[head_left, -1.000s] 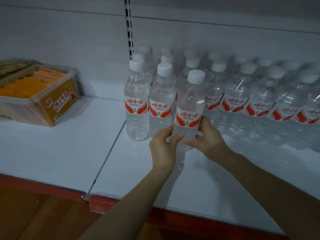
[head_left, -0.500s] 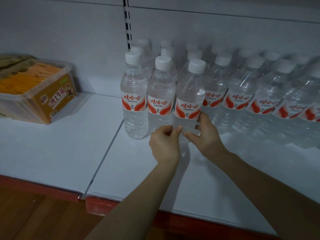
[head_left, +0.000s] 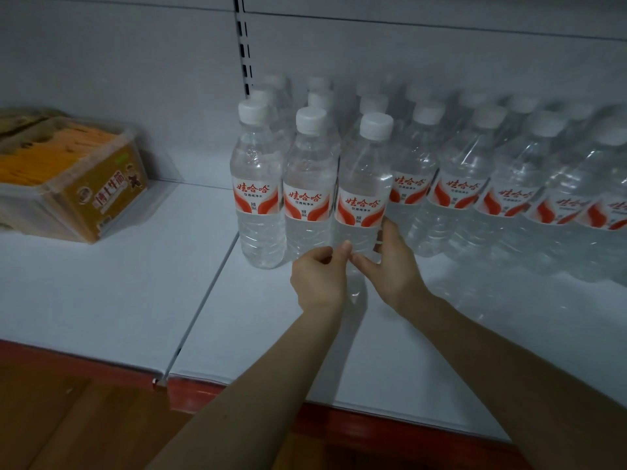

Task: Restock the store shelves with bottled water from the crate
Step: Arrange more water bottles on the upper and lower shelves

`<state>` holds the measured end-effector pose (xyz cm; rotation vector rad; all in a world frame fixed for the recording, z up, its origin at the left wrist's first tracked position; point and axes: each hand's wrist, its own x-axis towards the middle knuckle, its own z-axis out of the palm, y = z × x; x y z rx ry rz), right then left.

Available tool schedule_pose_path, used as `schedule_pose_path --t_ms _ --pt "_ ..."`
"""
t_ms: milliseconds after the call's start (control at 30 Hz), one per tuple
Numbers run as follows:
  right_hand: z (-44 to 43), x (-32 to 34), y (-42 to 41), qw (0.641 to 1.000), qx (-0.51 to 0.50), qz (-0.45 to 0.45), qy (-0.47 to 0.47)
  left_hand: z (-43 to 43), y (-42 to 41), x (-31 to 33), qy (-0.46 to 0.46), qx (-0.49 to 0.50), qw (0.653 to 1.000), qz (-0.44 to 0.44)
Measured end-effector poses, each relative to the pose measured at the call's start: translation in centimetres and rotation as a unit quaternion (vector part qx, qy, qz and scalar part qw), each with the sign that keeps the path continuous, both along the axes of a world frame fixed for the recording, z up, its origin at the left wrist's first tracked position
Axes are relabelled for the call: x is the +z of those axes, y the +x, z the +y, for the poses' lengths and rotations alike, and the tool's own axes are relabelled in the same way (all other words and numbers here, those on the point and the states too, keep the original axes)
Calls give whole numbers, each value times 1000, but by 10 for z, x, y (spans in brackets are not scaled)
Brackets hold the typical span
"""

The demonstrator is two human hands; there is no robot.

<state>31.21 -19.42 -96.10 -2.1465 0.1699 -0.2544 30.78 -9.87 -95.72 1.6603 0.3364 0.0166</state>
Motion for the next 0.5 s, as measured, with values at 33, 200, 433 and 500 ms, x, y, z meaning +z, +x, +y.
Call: schedule_pose_path --t_ms 33,200,433,500 --pt "1 1 -1 1000 -1 6 -1 1 0 1 7 -8 1000 2" --pt "7 7 -15 998 -10 57 -12 11 -11 6 41 -30 999 -17" --pt "33 13 -57 998 -31 -25 -39 60 -49 27 109 -138 983 -49" --pt "51 19 -69 999 -5 -36 -7 79 -61 35 154 -168 972 -54"
